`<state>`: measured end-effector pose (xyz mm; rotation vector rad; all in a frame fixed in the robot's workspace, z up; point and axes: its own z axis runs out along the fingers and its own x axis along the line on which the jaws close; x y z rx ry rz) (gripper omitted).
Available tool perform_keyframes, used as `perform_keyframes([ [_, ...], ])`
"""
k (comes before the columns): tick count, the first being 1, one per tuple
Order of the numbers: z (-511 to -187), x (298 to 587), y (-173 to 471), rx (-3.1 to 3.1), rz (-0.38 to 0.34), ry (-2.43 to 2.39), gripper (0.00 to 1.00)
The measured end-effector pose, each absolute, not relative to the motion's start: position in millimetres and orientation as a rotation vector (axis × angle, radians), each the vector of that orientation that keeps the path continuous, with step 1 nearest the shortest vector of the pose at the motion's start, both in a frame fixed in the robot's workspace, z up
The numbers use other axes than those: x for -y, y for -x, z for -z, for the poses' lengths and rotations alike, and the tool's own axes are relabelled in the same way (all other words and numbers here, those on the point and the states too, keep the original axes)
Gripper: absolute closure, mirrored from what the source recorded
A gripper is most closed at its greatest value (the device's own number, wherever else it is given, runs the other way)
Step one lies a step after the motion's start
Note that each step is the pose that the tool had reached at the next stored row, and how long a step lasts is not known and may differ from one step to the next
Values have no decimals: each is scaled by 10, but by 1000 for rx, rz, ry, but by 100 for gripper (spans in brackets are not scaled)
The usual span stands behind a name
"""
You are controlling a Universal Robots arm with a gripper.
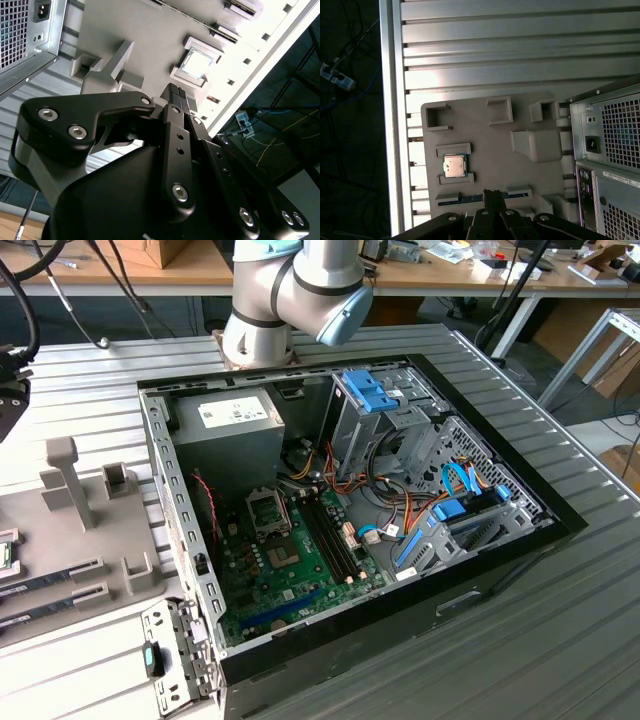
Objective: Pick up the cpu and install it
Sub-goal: 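Reach for the cpu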
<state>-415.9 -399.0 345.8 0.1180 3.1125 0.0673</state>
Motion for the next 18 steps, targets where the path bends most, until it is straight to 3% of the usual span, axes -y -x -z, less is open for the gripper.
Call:
perform_keyframes([
  [18, -3398, 3990, 4159, -3113, -67, -118, 89],
])
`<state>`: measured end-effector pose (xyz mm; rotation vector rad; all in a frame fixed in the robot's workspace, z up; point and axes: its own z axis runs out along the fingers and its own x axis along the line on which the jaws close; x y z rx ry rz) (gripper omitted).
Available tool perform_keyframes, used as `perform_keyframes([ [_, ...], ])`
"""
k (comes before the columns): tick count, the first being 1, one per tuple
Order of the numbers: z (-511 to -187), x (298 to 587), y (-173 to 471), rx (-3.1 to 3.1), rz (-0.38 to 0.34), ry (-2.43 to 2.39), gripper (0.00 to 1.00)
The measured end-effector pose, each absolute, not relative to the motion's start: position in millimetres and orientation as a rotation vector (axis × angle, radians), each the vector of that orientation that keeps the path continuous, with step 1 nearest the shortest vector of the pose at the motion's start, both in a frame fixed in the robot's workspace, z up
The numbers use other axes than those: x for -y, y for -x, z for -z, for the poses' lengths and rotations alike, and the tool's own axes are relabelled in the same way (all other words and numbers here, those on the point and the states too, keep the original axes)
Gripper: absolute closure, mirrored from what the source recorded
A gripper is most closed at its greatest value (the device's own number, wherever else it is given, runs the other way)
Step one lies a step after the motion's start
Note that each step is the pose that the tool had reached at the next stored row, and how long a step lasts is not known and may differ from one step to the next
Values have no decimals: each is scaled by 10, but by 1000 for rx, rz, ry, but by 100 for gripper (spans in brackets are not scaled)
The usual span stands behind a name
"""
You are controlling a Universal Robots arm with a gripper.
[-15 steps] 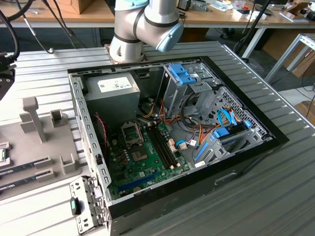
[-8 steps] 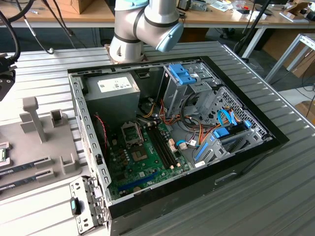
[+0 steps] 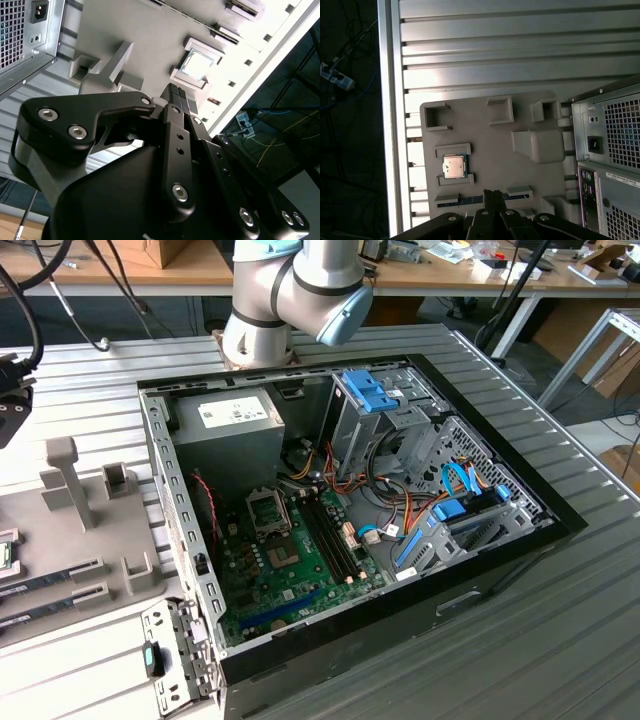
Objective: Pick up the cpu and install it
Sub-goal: 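Reach for the cpu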
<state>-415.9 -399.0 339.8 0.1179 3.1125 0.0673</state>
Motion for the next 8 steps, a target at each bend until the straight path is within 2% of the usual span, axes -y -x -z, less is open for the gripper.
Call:
perform_keyframes([
  [8, -3375, 3989, 4159, -3112, -68, -118, 89],
])
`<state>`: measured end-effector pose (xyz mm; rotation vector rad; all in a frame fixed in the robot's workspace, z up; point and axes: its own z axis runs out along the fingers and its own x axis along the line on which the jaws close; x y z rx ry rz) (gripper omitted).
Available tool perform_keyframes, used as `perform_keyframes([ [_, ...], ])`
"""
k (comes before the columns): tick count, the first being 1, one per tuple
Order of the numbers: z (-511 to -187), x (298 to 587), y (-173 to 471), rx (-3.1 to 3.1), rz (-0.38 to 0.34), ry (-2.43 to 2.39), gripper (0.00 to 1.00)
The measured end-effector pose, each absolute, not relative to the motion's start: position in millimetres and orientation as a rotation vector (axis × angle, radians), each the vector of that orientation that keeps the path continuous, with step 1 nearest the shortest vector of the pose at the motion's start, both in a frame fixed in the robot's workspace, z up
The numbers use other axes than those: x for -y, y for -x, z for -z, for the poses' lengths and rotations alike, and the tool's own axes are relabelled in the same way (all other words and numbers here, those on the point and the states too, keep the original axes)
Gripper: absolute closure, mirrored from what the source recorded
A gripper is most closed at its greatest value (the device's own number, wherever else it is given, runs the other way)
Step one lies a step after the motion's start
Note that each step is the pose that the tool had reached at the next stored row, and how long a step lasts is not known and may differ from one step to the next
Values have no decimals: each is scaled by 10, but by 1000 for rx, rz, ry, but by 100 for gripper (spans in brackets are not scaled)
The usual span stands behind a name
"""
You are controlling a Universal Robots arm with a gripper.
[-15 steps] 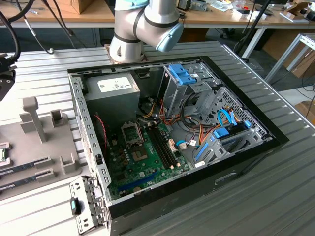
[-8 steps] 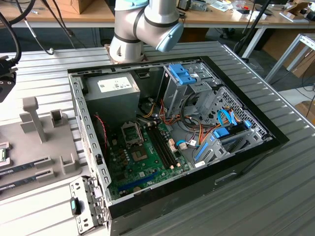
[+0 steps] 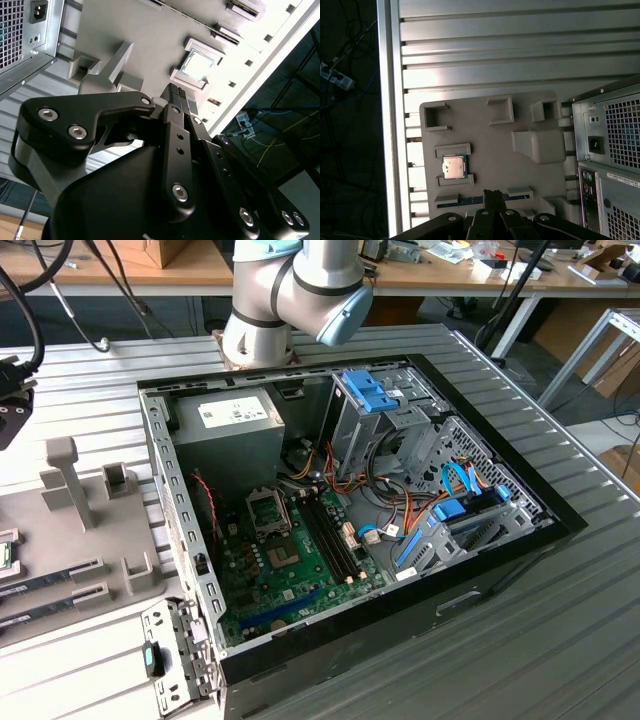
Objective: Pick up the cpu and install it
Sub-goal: 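Reach for the cpu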
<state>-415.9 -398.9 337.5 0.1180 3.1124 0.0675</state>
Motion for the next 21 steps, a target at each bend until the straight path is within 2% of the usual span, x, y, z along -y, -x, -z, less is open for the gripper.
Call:
perform_keyframes([
  [21, -3258, 3984, 4162, -3113, -67, -118, 89],
])
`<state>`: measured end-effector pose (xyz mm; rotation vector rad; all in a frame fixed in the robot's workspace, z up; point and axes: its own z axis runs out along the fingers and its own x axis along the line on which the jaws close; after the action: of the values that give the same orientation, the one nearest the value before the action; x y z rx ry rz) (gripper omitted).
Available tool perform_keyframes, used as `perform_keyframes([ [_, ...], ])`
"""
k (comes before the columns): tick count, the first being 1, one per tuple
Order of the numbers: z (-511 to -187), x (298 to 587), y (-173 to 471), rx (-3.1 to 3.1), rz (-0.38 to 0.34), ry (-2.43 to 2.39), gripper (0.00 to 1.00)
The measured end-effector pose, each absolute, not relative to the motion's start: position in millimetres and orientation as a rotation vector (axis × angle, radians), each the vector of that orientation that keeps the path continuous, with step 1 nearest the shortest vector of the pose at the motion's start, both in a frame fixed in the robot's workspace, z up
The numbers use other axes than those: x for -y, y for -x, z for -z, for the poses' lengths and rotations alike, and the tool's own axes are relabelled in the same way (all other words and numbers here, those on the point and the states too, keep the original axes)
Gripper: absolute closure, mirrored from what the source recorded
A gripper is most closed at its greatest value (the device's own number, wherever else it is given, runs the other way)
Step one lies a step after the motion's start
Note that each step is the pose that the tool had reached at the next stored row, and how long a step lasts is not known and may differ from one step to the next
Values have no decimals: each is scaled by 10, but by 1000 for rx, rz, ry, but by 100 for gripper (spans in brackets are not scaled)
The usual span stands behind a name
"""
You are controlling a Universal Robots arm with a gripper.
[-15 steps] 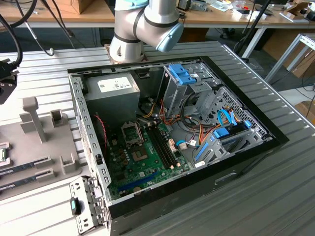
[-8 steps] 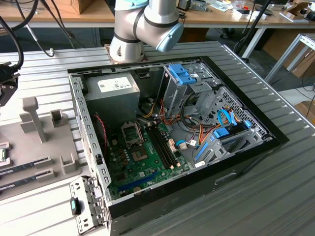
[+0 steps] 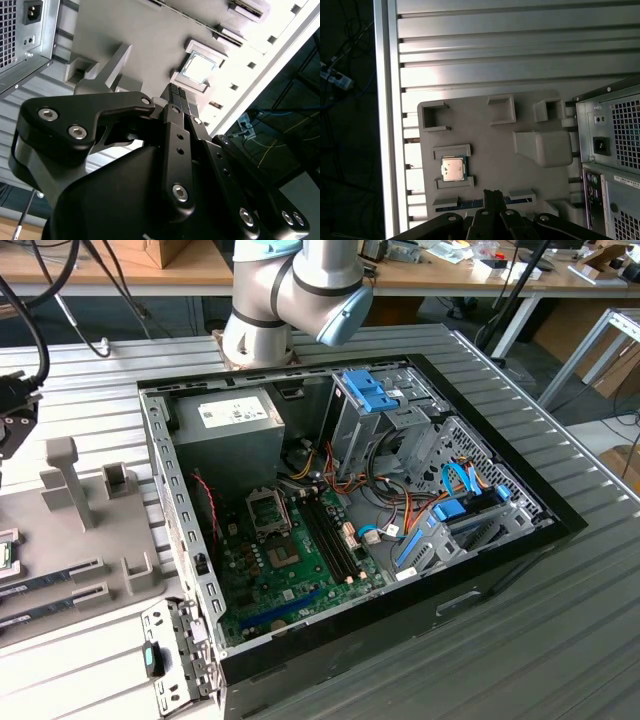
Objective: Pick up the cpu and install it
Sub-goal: 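Reach for the cpu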
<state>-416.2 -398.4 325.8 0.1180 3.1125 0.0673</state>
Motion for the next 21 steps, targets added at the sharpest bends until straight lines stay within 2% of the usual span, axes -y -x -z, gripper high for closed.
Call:
perform_keyframes([
  [21, -3161, 3984, 4161, -3113, -67, -118, 89],
])
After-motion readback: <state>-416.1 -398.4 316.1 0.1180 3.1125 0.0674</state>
